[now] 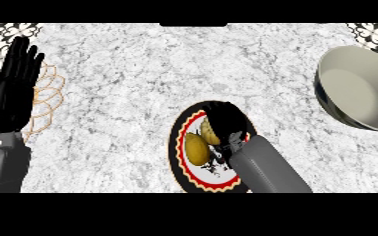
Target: Pick the squash from the plate and place it in the bowl
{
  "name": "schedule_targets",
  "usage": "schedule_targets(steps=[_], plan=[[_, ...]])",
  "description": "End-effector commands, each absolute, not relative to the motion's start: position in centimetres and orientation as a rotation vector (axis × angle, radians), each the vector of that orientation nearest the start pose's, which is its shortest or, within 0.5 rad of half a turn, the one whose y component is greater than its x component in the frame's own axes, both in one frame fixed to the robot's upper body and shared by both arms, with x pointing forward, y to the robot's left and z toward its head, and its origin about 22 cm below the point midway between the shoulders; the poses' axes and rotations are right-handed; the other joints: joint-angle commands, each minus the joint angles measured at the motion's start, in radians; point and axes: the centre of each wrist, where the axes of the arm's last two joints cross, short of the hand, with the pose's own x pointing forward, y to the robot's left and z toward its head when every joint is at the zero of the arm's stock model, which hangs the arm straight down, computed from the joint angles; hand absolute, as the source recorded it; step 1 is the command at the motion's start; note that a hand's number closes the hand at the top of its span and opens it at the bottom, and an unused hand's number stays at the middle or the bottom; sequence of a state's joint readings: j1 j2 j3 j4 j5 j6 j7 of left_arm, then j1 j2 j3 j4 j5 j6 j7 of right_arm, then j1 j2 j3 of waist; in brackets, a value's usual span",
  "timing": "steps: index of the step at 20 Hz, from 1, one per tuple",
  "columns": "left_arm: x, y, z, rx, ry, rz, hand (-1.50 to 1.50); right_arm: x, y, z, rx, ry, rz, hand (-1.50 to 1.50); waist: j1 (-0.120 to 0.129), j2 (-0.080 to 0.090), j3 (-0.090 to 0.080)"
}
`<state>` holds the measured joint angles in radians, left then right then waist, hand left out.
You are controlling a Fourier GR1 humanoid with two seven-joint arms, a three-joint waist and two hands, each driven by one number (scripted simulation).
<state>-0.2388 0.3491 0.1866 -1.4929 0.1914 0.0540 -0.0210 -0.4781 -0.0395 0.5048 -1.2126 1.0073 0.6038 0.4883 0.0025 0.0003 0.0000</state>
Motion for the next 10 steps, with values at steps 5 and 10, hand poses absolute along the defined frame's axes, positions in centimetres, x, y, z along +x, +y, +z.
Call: schedule_targets(steps=[5,10], plan=[[29.5,33.6,9.1,0.242,-1.797,0.024,0.00,29.9,-8.2,1.2,-0.652,-0.966,1.696,1.50,0.000,0.000,0.000],[29.8,34.4,9.1,0.230,-1.788,0.020,0.00,30.5,-7.0,0.5,-0.674,-1.001,1.731,1.50,0.001,0.000,0.000]])
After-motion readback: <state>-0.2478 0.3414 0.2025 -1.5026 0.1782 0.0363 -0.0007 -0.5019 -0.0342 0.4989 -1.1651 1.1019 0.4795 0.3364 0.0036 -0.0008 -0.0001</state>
